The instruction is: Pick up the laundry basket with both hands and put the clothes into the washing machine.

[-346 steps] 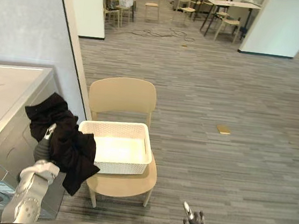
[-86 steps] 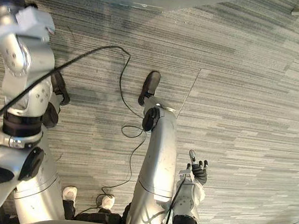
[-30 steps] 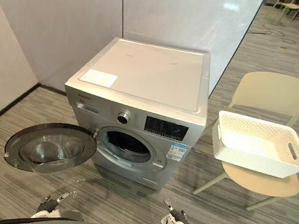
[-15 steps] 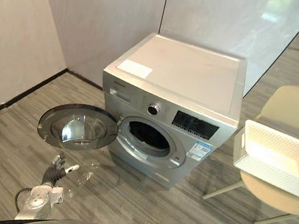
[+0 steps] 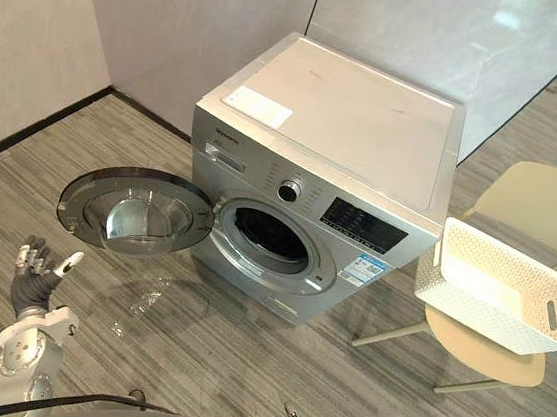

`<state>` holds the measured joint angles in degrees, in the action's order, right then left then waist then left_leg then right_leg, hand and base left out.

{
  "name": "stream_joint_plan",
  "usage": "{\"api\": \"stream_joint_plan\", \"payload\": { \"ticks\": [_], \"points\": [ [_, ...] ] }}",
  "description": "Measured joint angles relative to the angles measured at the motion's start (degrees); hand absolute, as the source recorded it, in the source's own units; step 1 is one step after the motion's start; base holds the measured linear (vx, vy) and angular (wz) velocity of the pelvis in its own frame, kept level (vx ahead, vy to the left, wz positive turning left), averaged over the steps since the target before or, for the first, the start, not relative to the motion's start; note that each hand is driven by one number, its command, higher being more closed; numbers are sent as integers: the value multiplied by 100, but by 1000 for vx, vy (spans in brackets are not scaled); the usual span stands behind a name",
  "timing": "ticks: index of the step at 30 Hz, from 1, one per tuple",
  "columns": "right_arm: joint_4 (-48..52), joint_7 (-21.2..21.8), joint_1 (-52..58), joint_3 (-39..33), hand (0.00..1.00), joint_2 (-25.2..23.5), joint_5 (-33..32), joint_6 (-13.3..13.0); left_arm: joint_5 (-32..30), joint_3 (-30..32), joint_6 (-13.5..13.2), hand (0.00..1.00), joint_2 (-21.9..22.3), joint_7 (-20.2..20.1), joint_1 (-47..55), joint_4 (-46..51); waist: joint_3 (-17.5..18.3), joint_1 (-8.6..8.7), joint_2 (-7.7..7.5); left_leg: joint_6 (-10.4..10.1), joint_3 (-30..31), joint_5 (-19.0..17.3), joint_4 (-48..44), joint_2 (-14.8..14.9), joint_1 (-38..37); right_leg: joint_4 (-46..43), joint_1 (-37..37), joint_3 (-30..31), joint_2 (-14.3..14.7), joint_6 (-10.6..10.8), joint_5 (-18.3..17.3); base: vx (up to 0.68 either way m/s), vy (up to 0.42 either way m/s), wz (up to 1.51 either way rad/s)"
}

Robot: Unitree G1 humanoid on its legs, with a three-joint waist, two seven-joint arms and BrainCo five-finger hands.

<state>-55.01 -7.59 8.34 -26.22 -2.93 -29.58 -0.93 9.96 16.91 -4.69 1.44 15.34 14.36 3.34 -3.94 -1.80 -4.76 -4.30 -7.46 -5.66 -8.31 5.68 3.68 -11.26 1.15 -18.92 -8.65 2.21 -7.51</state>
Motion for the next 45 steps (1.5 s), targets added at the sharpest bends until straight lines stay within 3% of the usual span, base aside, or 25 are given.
{"api": "stream_joint_plan", "payload": {
  "ticks": [5, 9, 11, 12, 15, 16, 19, 23, 26, 30, 34, 36, 45],
  "points": [
    [-7, 128, -10, -330, 0, 180, 76, 18, -538, 551, 126, 0, -487, 173, -584, -386, 45, 38, 81, -6, -100, 126, 234, 102, -99, 249, 30, 122, 123, -86, 287, 32, -5, -14],
    [-31, 234, -80, -609, 0, 327, 78, 94, -579, 1211, 351, 0, -1591, 198, -1505, -1572, 14, 113, 107, 51, -242, 335, 509, 106, 119, 765, 243, 260, 221, -63, 783, -86, 50, -20],
    [-96, 254, -97, -671, 0, 380, 79, 122, -586, 1419, 377, 0, -2210, 222, -1960, -1996, -50, 139, 23, 76, -251, 359, 475, 77, 405, 884, 451, 294, 218, -44, 903, -142, 38, -11],
    [-229, 258, -179, -823, 0, 409, 80, 131, -651, 1462, 439, 0, -2843, 271, -2393, -2488, -126, 159, -33, 51, -249, 340, 360, 90, 694, 973, 663, 348, 232, -29, 1034, -126, 29, -6],
    [-236, 286, -293, -863, 0, 487, 77, 149, -700, 1413, 496, 0, -3739, 286, -3273, -3267, -387, 170, -113, 97, -212, 289, 23, 179, 1158, 1076, 919, 421, 301, -10, 1277, -190, 26, -6],
    [-202, 337, -368, -860, 0, 526, 62, 142, -793, 1174, 528, 0, -4193, 304, -3898, -3624, -514, 161, -125, 99, -135, 274, -207, 300, 1496, 1088, 1117, 430, 372, 29, 1472, -159, 31, 2],
    [35, 340, -425, -655, 0, 524, -179, 103, -809, 437, 595, 0, -4750, 258, -5106, -4018, -736, 153, -247, 89, -29, 288, -466, 497, 1921, 1212, 1336, 425, 540, 55, 1845, -198, 31, 1],
    [606, 373, -409, 26, 0, 486, -507, -28, -910, -302, 625, 0, -4871, 160, -6377, -4071, -812, 116, -365, 107, -177, 411, -471, 824, 2390, 1336, 1762, 397, 766, 36, 2357, -108, 10, -10],
    [1019, 377, -408, 475, 0, 348, -744, -157, -1037, -814, 626, 0, -4879, 89, -7423, -4360, -966, 62, -607, 69, -280, 482, -557, 1003, 2624, 1472, 1940, 388, 898, 25, 2514, -49, -11, -20],
    [1368, 368, -403, 725, 0, 320, -1030, -184, -880, -1238, 649, 0, -4861, -303, -8320, -5104, -1128, 83, -693, 2, -260, 496, -760, 1269, 3072, 1586, 2272, 384, 1127, 23, 2780, 18, 22, -23],
    [1390, 351, -344, 726, 0, 311, -1062, -184, -508, -1304, 678, 0, -4599, -576, -8634, -5513, -1188, 125, -757, -53, -217, 467, -903, 1429, 3344, 1587, 2495, 385, 1265, 83, 2855, 80, 48, -16],
    [1408, 338, -296, 747, 0, 302, -1060, -181, -514, -1094, 499, 0, -4569, -450, -8738, -5607, -1207, 121, -757, -91, -264, 528, -956, 1545, 3391, 1588, 2601, 401, 1358, 81, 3028, 113, 88, -28],
    [1439, 340, -213, 747, 0, 302, -1031, -151, -664, -736, 382, 0, -4173, -446, -8404, -5765, -1206, -2, -760, -84, -457, 381, -1073, 1560, 3251, 1589, 2506, 480, 1326, 85, 3013, 101, 116, -7]
  ]
}}
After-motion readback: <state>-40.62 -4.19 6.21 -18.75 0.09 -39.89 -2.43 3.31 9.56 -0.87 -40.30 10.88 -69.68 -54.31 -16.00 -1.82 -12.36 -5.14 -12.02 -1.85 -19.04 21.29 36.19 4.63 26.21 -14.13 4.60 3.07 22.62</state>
